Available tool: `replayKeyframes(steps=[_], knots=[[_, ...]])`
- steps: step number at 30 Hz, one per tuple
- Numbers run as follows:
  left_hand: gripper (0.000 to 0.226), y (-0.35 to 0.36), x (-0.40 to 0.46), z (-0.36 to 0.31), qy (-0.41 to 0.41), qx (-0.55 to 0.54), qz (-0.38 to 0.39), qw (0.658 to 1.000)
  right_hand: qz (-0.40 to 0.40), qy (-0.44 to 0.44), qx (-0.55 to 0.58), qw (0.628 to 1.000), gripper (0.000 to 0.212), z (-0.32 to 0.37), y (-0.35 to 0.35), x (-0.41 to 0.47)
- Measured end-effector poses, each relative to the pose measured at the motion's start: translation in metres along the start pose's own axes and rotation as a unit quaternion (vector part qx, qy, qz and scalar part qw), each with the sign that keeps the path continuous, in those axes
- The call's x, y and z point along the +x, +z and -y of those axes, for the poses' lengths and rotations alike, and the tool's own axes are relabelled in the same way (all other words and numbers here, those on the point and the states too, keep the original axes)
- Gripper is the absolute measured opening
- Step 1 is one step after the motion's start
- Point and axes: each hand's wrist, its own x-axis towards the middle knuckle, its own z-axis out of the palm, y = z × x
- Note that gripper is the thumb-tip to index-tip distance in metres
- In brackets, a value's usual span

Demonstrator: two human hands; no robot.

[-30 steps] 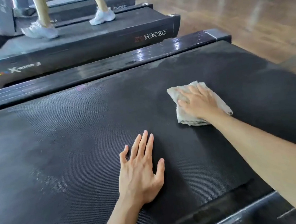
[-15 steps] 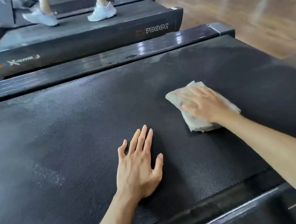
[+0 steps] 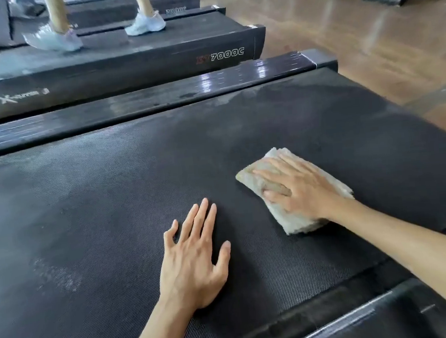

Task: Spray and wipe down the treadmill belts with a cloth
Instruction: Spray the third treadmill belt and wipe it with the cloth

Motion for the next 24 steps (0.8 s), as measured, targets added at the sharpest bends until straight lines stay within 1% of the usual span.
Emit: replayKeyframes(steps=[3,5,6,7,8,9,10,11,12,13,15,16,17,18,19,20,22,23,24], knots=[[0.077,0.001,0.001,0.0,0.001,0.0,0.0,1.0,-0.012,0.098,-0.023,0.995,0.075,-0.042,-0.01,0.025],[0.077,0.002,0.001,0.001,0.001,0.0,-0.003,1.0,-0.027,0.166,-0.027,0.985,0.08,-0.039,-0.019,0.055],[0.077,0.002,0.001,0.001,0.002,-0.002,-0.004,1.0,-0.036,0.179,-0.03,0.983,0.08,-0.026,-0.024,0.066],[0.076,0.003,0.001,0.002,0.002,-0.004,-0.002,1.0,-0.045,0.164,-0.049,0.984,0.075,-0.004,-0.031,0.073],[0.076,0.003,0.002,0.002,0.002,-0.005,0.001,1.0,-0.052,0.138,-0.076,0.986,0.063,0.018,-0.035,0.074],[0.076,0.003,0.001,0.002,0.001,-0.004,0.006,1.0,-0.053,0.094,-0.093,0.99,0.047,0.035,-0.034,0.07],[0.076,0.003,0.001,0.003,-0.001,-0.002,0.007,1.0,-0.029,0.046,-0.088,0.995,0.045,0.047,-0.025,0.061],[0.076,0.002,0.001,0.002,-0.003,-0.001,0.006,1.0,-0.001,0.013,-0.074,0.997,0.052,0.053,-0.017,0.047],[0.077,0.002,0.001,0.002,-0.003,-0.001,0.008,1.0,0.013,0.005,-0.059,0.998,0.057,0.05,-0.008,0.03],[0.077,0.001,0.001,0.001,-0.003,-0.002,0.009,1.0,-0.001,-0.009,-0.049,0.999,0.061,0.042,-0.005,0.011],[0.077,0.0,0.0,0.001,-0.003,-0.002,0.007,1.0,-0.019,-0.01,-0.024,0.999,0.059,0.01,0.004,-0.016],[0.077,-0.001,0.0,0.001,-0.006,-0.002,0.006,1.0,-0.014,0.004,-0.007,1.0,0.052,-0.006,0.002,-0.02],[0.077,-0.001,0.0,0.001,-0.006,-0.001,0.006,1.0,-0.027,0.012,-0.012,1.0,0.04,-0.021,0.001,-0.015],[0.077,-0.001,0.001,0.0,-0.005,0.001,0.005,1.0,-0.036,0.048,-0.022,0.998,0.029,-0.033,-0.004,-0.005],[0.077,0.0,0.0,-0.001,-0.005,0.002,0.002,1.0,-0.045,0.085,-0.041,0.995,0.024,-0.042,-0.009,0.011],[0.078,0.0,0.0,0.0,-0.004,0.001,0.0,1.0,-0.049,0.124,-0.041,0.99,0.027,-0.045,-0.013,0.026],[0.078,0.0,0.001,0.0,-0.004,-0.002,0.002,1.0,-0.034,0.175,-0.039,0.983,0.053,-0.042,-0.005,0.058],[0.079,0.0,0.001,0.0,-0.006,-0.002,0.006,1.0,-0.04,0.179,-0.039,0.982,0.059,-0.027,-0.007,0.069],[0.08,0.0,0.002,-0.001,-0.006,0.0,0.007,1.0,-0.046,0.163,-0.041,0.985,0.057,-0.007,-0.011,0.073]])
